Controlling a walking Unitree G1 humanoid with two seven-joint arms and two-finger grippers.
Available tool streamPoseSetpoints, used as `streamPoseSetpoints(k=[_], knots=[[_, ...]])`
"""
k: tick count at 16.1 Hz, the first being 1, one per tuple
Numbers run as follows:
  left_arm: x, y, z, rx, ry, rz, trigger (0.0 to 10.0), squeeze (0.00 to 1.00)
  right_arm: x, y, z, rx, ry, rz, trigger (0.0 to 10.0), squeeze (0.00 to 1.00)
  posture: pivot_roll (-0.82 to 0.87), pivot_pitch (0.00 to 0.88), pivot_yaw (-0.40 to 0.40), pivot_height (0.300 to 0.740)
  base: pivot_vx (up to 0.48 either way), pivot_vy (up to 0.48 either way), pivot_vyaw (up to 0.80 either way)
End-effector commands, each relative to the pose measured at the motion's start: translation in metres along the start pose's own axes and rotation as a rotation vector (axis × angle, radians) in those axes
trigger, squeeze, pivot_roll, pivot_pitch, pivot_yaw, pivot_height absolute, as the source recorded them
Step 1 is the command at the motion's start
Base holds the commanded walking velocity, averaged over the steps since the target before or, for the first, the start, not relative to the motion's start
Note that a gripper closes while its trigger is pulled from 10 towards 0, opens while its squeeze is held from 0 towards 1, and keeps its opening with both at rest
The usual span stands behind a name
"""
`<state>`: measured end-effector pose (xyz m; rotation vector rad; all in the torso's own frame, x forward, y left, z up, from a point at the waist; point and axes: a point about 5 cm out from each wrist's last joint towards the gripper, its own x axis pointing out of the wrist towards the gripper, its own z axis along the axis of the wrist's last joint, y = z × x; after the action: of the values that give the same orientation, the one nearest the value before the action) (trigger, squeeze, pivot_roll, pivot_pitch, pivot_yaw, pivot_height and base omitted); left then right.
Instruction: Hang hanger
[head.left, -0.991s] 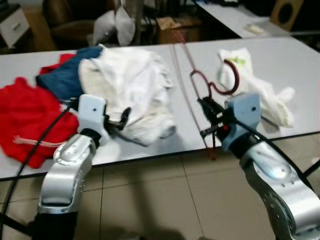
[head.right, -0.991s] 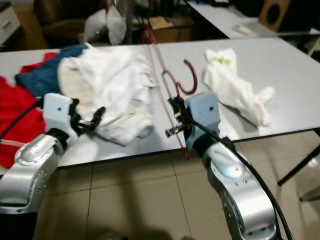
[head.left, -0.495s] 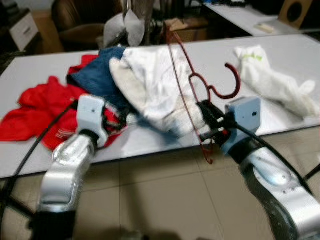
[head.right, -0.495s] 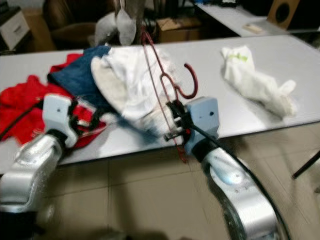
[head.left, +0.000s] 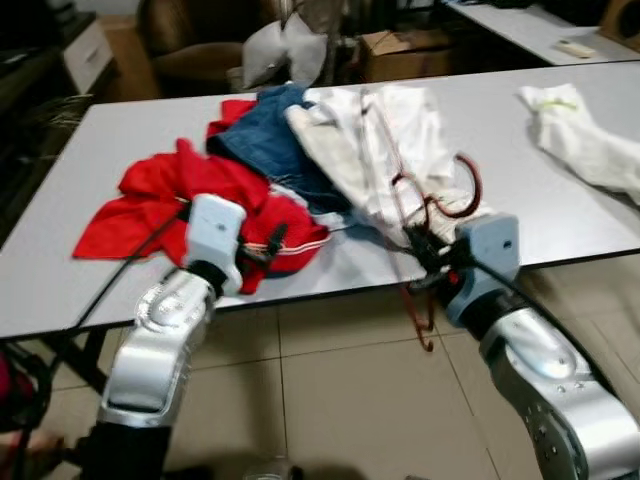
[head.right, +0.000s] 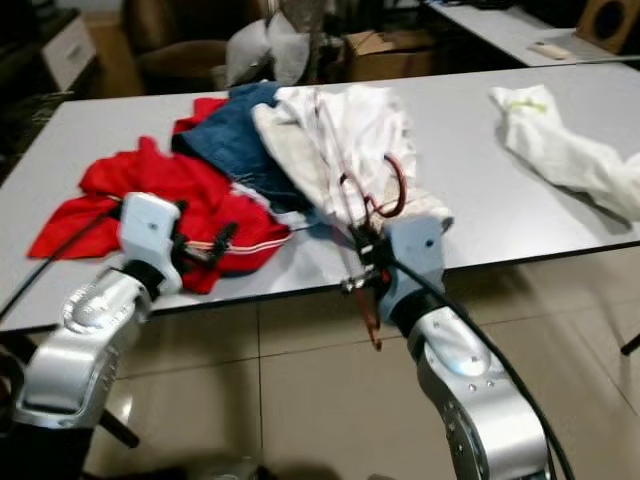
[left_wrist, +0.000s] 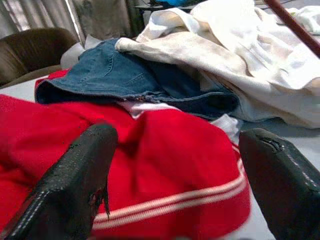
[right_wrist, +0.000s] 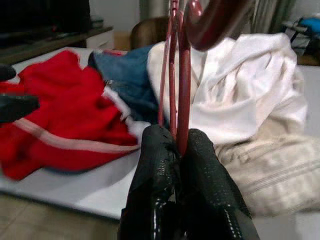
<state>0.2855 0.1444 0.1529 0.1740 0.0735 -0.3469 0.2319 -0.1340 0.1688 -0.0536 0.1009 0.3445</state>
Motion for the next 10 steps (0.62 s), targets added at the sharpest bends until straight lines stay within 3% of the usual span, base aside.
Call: streamPoseSetpoints(k=[1,2,4,5,6,7,10], knots=[[0.002,-0.006,-0.005,0.015,0.039,-0.027,10.0,0.00,-0.004,-0.012,-0.008,-0.043,0.031,-0.044,10.0,0.00,-0.01,0.000,0.045,0.723,0.000,0.000,0.00],[0.003,-0.008,-0.006,0.033,0.053,-0.044,10.0,0.00,-0.005,-0.015,-0.012,-0.056,0.044,-0.051,10.0,0.00,-0.01,0.000,0.045,0.723,0.000,0.000,0.00],[0.004,-0.010,-0.014,0.250,0.080,-0.157,10.0,0.00,-0.016,-0.028,-0.023,-0.037,0.069,-0.075,10.0,0.00,-0.01,0.000,0.044,0.723,0.000,0.000,0.00],[0.006,-0.007,-0.022,0.390,0.119,-0.202,10.0,0.00,-0.021,-0.031,-0.029,-0.032,0.088,-0.061,10.0,0.00,-0.01,0.000,0.046,0.723,0.000,0.000,0.00],[0.007,-0.005,-0.025,0.453,0.134,-0.222,10.0,0.00,-0.023,-0.031,-0.031,-0.027,0.092,-0.057,10.0,0.00,-0.01,0.000,0.046,0.723,0.000,0.000,0.00],[0.012,0.001,-0.029,0.583,0.162,-0.231,10.0,0.00,-0.025,-0.031,-0.036,-0.033,0.106,-0.040,10.0,0.00,-0.01,0.000,0.049,0.723,0.000,0.000,0.00],[0.024,0.018,-0.036,0.721,0.216,-0.208,10.0,0.00,-0.026,-0.022,-0.039,-0.039,0.106,0.008,10.0,0.00,-0.02,0.000,0.052,0.723,0.000,0.000,0.00]])
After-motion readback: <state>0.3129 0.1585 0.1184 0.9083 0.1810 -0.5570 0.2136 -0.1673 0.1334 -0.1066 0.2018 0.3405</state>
